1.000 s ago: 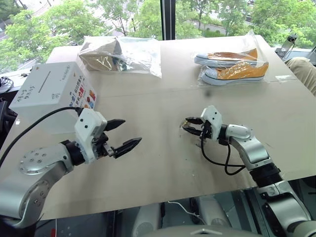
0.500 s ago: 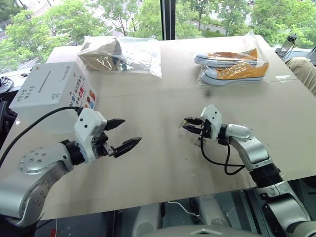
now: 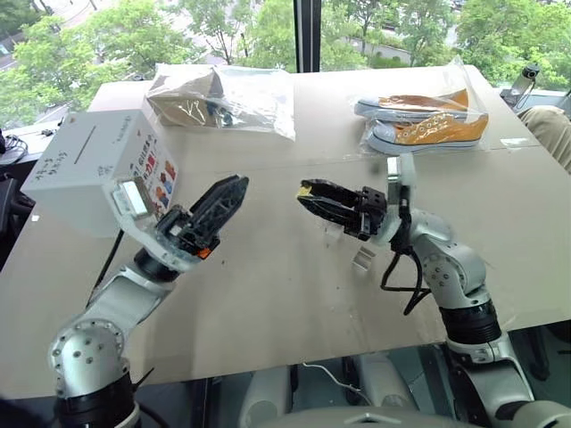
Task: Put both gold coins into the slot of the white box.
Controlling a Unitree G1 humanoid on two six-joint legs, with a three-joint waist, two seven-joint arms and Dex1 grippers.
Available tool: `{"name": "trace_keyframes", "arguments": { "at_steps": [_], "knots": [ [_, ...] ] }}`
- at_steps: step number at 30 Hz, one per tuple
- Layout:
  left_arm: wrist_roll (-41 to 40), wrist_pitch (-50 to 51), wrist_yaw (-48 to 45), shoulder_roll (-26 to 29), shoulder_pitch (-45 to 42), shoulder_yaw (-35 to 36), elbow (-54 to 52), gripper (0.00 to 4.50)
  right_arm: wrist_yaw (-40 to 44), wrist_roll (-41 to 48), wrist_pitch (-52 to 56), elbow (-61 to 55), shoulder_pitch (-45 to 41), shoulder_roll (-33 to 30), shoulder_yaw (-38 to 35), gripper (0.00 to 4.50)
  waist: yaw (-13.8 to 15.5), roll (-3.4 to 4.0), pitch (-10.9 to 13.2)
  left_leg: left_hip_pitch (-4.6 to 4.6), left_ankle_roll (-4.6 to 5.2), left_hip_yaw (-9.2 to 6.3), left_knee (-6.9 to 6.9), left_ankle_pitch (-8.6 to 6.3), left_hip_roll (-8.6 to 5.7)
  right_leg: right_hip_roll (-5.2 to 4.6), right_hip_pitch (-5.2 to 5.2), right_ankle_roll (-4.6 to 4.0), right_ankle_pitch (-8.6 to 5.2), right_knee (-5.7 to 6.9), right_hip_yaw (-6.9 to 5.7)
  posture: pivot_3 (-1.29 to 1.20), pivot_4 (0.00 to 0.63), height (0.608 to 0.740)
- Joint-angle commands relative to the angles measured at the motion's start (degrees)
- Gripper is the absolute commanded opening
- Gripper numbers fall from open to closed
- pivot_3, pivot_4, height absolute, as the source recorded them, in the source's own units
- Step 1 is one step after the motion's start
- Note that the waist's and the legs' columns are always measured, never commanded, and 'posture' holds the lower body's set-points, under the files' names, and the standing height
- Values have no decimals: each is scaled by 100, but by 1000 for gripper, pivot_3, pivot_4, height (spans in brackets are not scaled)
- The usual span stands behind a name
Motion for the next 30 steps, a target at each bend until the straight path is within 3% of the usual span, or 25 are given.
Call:
{"name": "trace_keyframes", "arguments": {
  "at_steps": [1, 8, 18, 25, 30],
  "knots": [
    [-1130, -312, 589, -286, -194, -206, -17, 4500, 44, 271, -33, -358, -240, 99, -29, 559, 4, 1, 0, 2, 0, 0, 8, 0, -1, 1, 5, 0, 0, 0, -4, 0, 150, 740],
    [-2243, -775, 1286, -932, -175, -723, -145, 4500, 76, 143, -375, -314, -523, 274, 56, 559, 8, 1, 1, 18, 0, -1, 16, 0, -6, 26, 29, -1, -1, -3, -7, 0, 150, 740],
    [-2353, -559, 1381, -1236, 128, -1163, -361, 4500, 125, 101, -568, -280, -634, 311, 110, 559, 28, 2, 1, 17, 0, -3, 16, 0, -8, 38, 32, -3, -3, -9, -3, 0, 150, 740],
    [-2353, -181, 1123, -994, 233, -1134, -304, 4500, 486, 199, -679, -295, -644, 261, 167, 559, 31, 3, 2, 18, 1, -6, 15, 0, -5, 45, 32, -5, -4, -8, -4, 0, 150, 740],
    [-2353, 268, 763, -294, 156, -1047, -143, 4500, 1019, 52, -864, -151, -591, -28, 231, 559, 33, 5, 3, 18, 1, -5, 15, 0, -5, 45, 31, -23, -16, -10, -4, 0, 150, 740]
  ]
}}
